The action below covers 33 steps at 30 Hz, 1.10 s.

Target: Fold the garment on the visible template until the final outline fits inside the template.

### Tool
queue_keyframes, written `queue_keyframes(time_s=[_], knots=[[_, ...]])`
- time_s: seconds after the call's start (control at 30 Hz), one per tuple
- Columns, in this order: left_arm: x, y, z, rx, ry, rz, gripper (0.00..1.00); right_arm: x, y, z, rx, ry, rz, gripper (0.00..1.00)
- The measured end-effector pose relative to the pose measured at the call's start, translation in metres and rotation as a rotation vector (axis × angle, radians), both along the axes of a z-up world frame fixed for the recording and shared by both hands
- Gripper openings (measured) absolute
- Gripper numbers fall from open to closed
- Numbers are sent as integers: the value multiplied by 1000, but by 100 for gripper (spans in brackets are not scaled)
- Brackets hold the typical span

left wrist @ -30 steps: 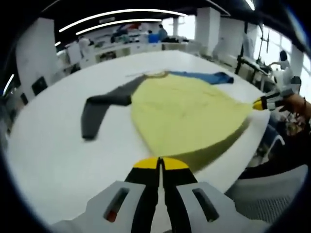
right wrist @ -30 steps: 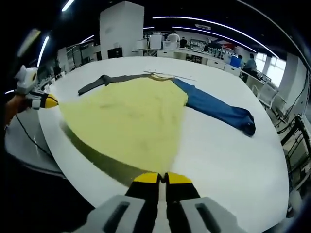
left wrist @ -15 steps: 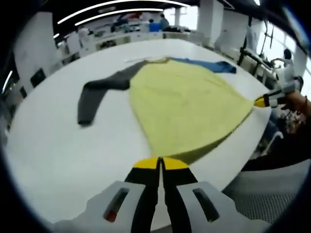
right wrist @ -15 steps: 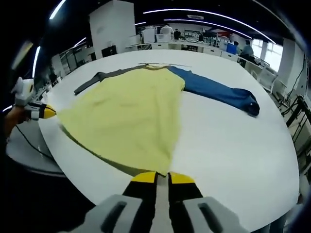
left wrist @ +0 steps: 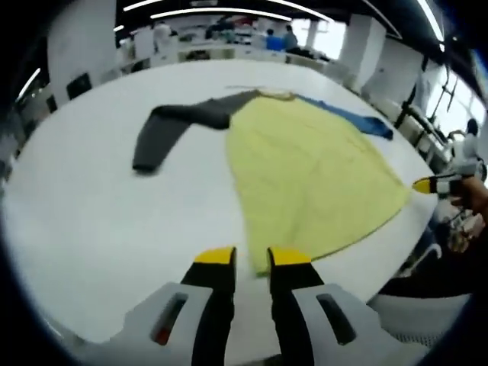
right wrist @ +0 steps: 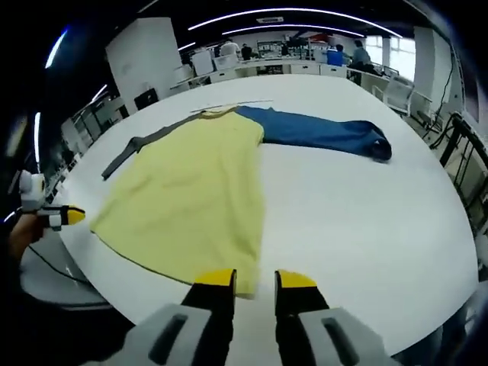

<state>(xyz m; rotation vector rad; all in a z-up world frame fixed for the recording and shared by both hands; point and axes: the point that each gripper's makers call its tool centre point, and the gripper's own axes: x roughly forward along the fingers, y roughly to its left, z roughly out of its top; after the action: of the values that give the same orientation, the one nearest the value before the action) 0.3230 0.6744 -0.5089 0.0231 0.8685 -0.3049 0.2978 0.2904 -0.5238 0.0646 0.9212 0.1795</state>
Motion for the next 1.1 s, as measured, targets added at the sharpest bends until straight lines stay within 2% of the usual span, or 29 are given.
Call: queue_keyframes(time_s=[0.2, 0.4, 0.63, 0.77, 0.9, 0.97, 1.1], knots=[[-3, -4, -7, 7, 15, 8, 10, -5, 5, -16, -8, 40, -38, 12], [-7, -4, -15, 38, 32, 2, 10, -3, 5, -16, -20, 37, -49, 8], [-9, -6, -23, 19, 58, 25, 9, -1, 9, -18, -31, 42, -59, 4], [-7, -7, -27, 15, 67, 48, 8, 2, 9, -17, -37, 35, -58, 2], [-6, -14, -27, -47, 91, 89, 1, 1, 12, -16, -16, 34, -64, 0], [-5, -13, -27, -36, 88, 92, 1, 1, 11, -15, -17, 34, -57, 0], [-10, -12, -19, -45, 92, 72, 0, 4, 2, 1, -15, -3, -65, 0]])
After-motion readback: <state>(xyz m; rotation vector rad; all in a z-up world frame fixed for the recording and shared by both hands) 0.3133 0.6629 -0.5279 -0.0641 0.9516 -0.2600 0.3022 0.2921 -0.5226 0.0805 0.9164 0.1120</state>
